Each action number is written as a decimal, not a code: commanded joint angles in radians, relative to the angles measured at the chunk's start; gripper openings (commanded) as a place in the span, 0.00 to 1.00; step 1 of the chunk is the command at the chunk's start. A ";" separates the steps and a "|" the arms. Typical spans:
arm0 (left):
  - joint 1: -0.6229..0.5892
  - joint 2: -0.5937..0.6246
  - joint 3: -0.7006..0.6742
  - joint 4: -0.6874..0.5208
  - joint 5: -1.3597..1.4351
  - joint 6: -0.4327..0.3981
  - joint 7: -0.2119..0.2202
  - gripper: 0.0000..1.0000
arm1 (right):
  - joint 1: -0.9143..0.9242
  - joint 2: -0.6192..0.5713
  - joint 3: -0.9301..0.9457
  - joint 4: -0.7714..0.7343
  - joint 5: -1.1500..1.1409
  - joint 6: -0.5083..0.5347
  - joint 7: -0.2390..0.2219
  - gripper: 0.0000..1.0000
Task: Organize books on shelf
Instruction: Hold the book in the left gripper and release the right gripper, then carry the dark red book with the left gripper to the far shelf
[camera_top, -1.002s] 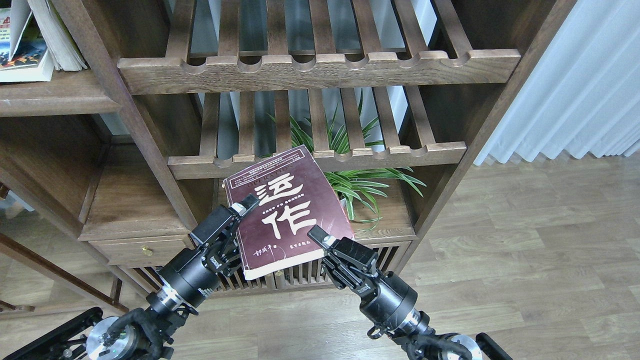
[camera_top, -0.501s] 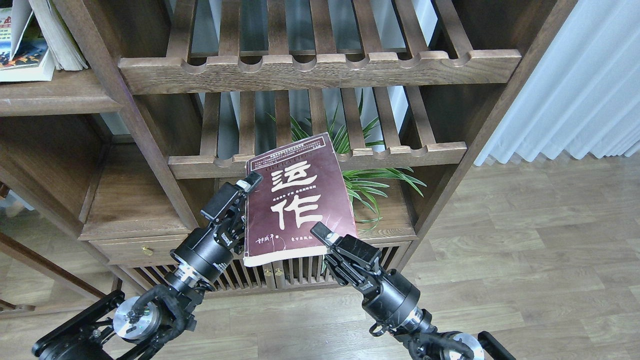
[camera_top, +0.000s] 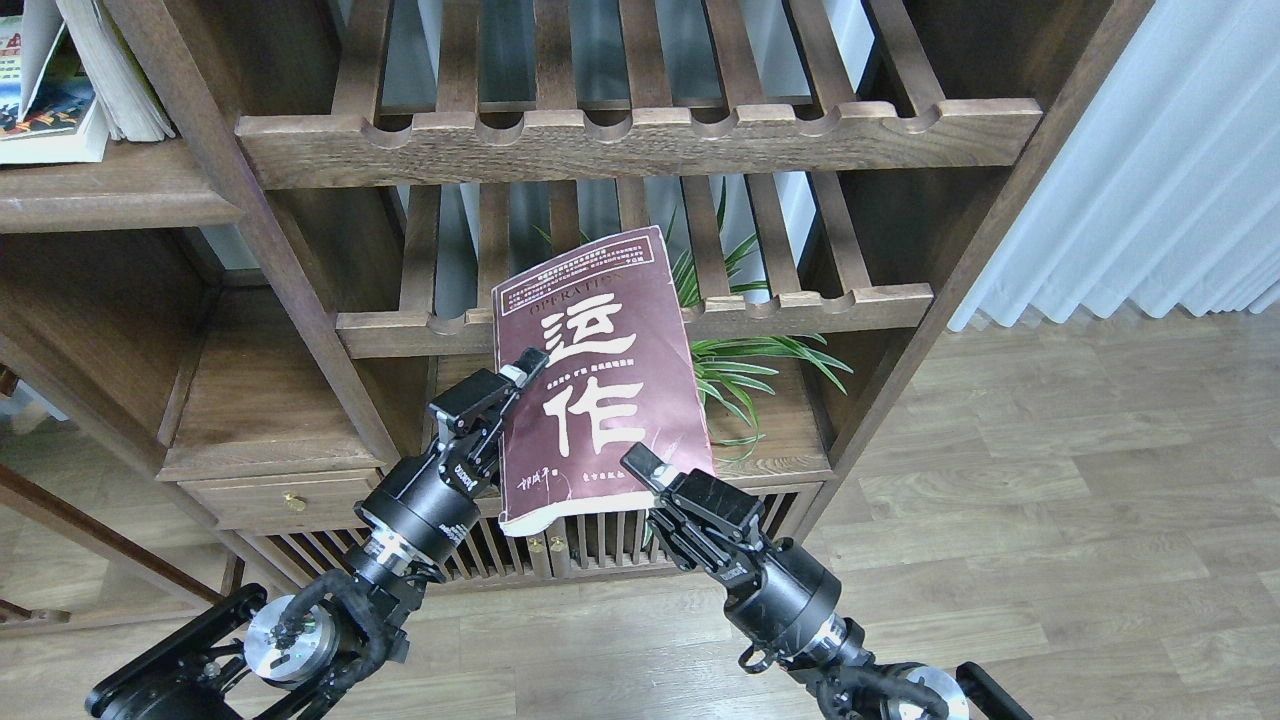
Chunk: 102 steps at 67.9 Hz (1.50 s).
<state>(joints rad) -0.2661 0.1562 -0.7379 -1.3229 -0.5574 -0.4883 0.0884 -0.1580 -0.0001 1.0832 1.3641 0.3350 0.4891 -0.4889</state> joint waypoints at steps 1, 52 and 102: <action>0.019 0.029 0.008 -0.010 0.013 0.000 0.010 0.00 | 0.005 0.000 0.000 -0.037 -0.060 0.000 0.000 0.64; 0.140 0.899 -0.003 -0.266 0.160 0.000 0.020 0.01 | 0.028 0.000 -0.031 -0.260 -0.174 0.000 0.000 1.00; 0.125 1.402 -0.414 -0.245 0.163 0.000 0.057 0.00 | 0.101 0.000 -0.042 -0.336 -0.163 0.000 0.000 1.00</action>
<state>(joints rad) -0.1331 1.5045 -1.0986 -1.5837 -0.3937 -0.4887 0.1437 -0.0658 0.0000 1.0383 1.0408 0.1706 0.4888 -0.4886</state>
